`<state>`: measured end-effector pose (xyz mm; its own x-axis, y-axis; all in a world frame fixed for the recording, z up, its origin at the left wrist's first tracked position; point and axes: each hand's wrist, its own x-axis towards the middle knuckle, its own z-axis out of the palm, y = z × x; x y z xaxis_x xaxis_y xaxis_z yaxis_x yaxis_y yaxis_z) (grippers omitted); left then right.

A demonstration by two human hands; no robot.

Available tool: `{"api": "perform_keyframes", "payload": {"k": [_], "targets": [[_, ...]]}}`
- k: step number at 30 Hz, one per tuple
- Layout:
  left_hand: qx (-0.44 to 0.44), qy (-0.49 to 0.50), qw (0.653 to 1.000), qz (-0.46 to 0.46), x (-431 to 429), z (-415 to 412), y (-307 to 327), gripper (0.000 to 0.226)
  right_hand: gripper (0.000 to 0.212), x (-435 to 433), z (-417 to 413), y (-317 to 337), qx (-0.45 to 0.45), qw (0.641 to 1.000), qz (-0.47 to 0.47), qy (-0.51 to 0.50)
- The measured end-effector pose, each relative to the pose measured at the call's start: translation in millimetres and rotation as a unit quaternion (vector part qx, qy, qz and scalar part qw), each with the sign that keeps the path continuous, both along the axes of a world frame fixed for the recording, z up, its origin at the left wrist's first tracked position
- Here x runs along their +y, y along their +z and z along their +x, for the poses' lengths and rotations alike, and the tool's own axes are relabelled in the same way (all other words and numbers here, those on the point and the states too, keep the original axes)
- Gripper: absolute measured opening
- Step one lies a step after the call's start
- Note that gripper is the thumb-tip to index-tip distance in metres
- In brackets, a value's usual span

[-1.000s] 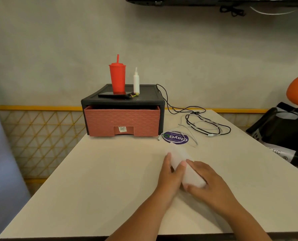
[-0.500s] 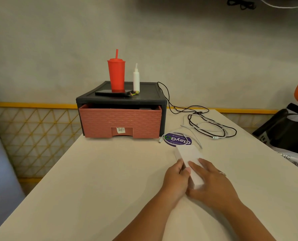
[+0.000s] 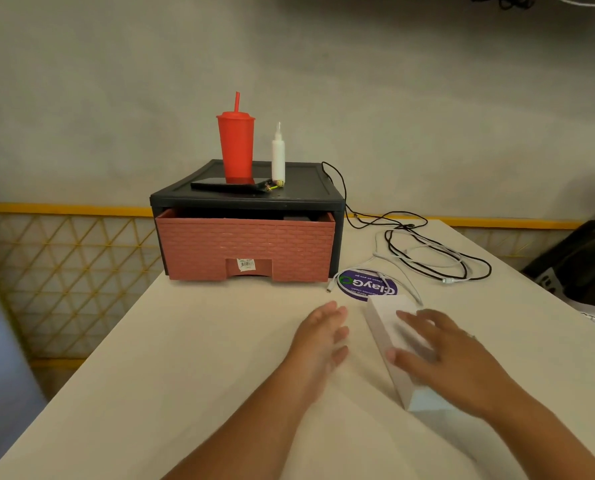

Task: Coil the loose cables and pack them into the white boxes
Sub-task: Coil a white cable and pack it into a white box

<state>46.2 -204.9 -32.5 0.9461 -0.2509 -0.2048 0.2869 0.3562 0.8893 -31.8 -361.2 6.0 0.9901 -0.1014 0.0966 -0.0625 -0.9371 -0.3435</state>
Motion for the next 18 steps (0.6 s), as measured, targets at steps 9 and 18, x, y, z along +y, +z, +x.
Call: {"api": "perform_keyframes", "payload": {"k": [9, 18], "targets": [[0.064, 0.150, 0.977, -0.135, 74, 81, 30, 0.075, 0.062, 36, 127, 47, -0.072, 0.956, 0.282, -0.019], [0.084, 0.186, 0.945, -0.257, 89, 131, 39, 0.086, 0.062, 62, 232, 65, -0.067, 0.851, 0.502, -0.139]]}}
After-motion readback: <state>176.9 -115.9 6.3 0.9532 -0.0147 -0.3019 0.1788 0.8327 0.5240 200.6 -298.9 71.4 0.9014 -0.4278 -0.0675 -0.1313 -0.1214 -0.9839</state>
